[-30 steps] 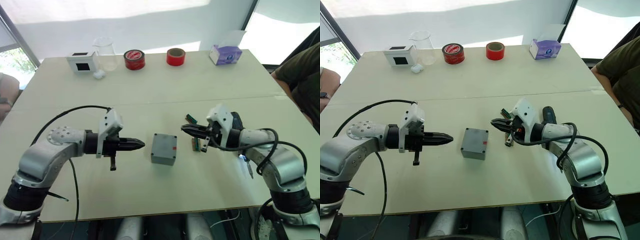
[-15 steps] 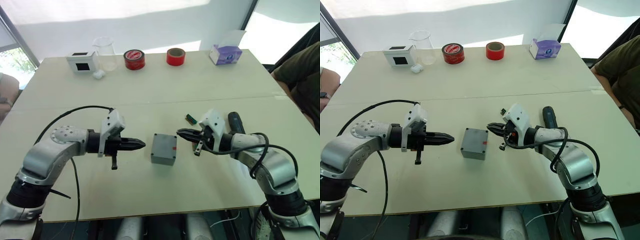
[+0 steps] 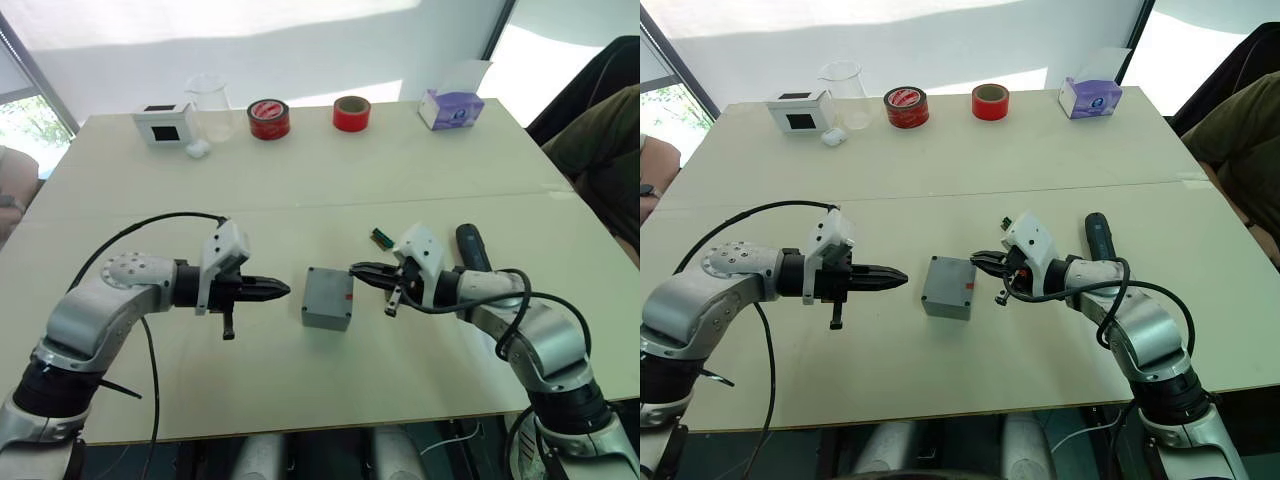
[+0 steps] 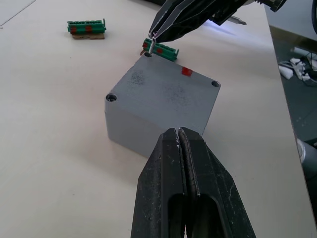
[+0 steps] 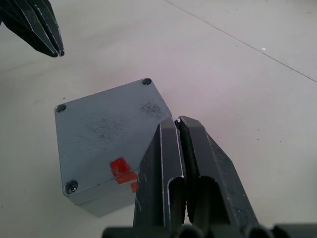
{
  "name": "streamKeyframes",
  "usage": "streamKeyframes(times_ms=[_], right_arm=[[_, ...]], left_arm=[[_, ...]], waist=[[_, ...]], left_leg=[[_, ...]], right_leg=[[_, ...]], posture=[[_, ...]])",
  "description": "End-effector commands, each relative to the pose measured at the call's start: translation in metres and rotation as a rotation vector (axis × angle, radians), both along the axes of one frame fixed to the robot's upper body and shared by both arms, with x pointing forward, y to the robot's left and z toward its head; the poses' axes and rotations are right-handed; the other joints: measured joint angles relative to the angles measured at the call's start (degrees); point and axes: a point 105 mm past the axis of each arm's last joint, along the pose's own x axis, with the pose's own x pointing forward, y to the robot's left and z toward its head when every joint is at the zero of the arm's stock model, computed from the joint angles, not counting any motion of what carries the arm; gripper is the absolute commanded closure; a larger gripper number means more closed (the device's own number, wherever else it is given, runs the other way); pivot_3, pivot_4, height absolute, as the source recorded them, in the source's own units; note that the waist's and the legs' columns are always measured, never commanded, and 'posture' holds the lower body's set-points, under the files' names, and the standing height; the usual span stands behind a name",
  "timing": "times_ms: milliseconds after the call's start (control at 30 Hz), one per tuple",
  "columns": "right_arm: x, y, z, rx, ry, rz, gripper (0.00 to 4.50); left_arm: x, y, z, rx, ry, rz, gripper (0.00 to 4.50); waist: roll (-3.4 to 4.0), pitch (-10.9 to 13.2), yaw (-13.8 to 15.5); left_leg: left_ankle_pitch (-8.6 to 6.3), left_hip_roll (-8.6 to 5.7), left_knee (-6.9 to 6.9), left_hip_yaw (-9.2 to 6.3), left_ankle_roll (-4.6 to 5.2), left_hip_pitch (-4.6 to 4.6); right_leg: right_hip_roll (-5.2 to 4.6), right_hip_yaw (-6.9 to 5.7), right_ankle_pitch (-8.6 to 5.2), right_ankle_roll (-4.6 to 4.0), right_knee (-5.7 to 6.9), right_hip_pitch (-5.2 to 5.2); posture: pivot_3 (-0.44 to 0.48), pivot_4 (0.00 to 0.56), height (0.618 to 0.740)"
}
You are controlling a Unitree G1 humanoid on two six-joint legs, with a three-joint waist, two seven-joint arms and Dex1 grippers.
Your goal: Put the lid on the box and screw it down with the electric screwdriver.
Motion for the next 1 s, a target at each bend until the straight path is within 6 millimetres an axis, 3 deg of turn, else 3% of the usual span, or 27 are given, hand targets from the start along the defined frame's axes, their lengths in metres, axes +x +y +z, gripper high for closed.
streamKeyframes(times_ms=[33,400,500,700,867,1000], right_arm=[[0.001,0.001,0.002,0.004,-0.025,0.005,4.49],[0.004,0.001,-0.004,-0.004,-0.006,-0.001,4.49],[0.005,0.0,-0.005,-0.008,-0.002,-0.005,3.66],[0.006,-0.006,-0.002,-0.011,-0.002,-0.027,1.41],[0.014,-0.04,0.033,0.079,0.054,-0.182,1.41],[0.018,-0.062,0.043,0.069,0.1,-0.288,1.41]], left_arm=[[0.0,0.0,0.004,0.0,-0.028,-0.004,4.5],[0.001,-0.001,0.004,-0.001,-0.031,-0.005,4.5],[0.001,0.0,0.004,-0.002,-0.03,-0.004,4.5],[0.001,-0.001,0.005,-0.004,-0.032,-0.004,4.5],[0.002,-0.007,0.02,-0.071,-0.051,-0.016,4.5],[0.002,-0.011,0.026,-0.093,-0.059,-0.035,4.5]], waist=[[0.0,0.0,0.0],[0.0,0.0,0.0],[0.0,0.0,0.01],[0.0,0.0,0.0],[0.0,0.0,0.26],[0.0,0.0,0.18]], left_leg=[[0.0,0.0,0.0,0.0,0.0,0.0],[0.0,0.0,0.0,0.0,0.0,0.0],[0.0,0.0,0.0,0.0,0.0,0.0],[0.0,0.0,0.0,0.0,0.0,0.0],[0.0,-0.01,0.01,0.0,0.0,-0.01],[0.0,0.01,0.02,-0.02,0.0,-0.01]], right_leg=[[0.0,0.0,0.0,0.0,0.0,0.0],[0.0,0.0,0.0,0.0,0.0,0.0],[0.0,0.0,0.0,0.0,0.0,0.0],[0.0,0.0,0.0,0.0,0.0,0.0],[-0.01,0.0,0.0,0.0,0.01,0.01],[0.0,0.0,0.0,0.0,0.01,0.01]], posture=[[0.0,0.15,0.74],[0.0,0.15,0.74],[0.0,0.15,0.74],[0.0,0.15,0.74],[0.0,0.15,0.74],[0.0,0.15,0.74]])
